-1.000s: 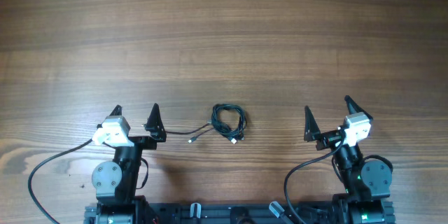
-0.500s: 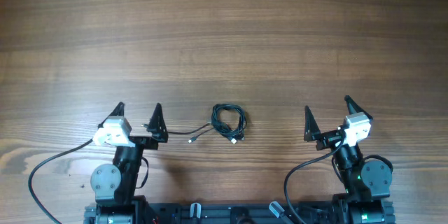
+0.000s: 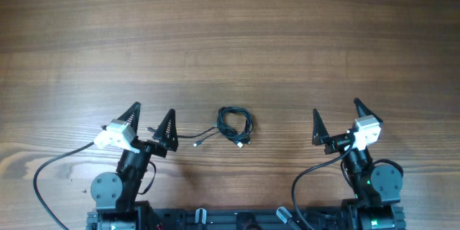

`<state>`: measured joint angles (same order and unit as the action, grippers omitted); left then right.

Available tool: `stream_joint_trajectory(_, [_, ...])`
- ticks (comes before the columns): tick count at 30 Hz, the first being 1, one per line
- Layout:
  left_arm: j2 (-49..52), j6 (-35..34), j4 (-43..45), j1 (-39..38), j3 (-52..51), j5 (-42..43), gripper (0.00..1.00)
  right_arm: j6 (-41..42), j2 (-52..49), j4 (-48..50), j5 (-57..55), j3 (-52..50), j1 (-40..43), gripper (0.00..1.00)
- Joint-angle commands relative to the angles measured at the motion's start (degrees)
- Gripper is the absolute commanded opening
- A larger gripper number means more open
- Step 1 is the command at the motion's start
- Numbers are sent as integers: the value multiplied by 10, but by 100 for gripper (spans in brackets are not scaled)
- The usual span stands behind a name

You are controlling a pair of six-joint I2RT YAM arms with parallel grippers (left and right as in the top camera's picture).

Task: Untangle cables
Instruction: 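Move the left gripper forward over the coiled black cable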

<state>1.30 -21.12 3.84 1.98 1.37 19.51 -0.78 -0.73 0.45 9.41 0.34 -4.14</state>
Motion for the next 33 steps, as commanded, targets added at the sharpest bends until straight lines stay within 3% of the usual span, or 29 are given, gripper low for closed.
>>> stream_joint_trajectory(1, [29,-38,-22,-3,54,43,100,-4,-1,3,9,0,2,100])
stream_joint_trajectory(12, [225,-38,-124,-3,225,108,100,-4,-1,3,9,0,2,100])
stream_joint_trajectory(19, [381,-38,-278,-3,381,150,100,-3,-1,3,9,0,2,100])
stream_joint_trajectory(25, [417,-38,-340,-3,435,166,100,-4,-1,3,9,0,2,100])
stream_joint_trajectory(29, [420,-38,-475,-3,435,158,100,-4,-1,3,9,0,2,100])
stream_joint_trajectory(33, [426,-38,-491,-3,435,188,100,-3,-1,3,9,0,2,100])
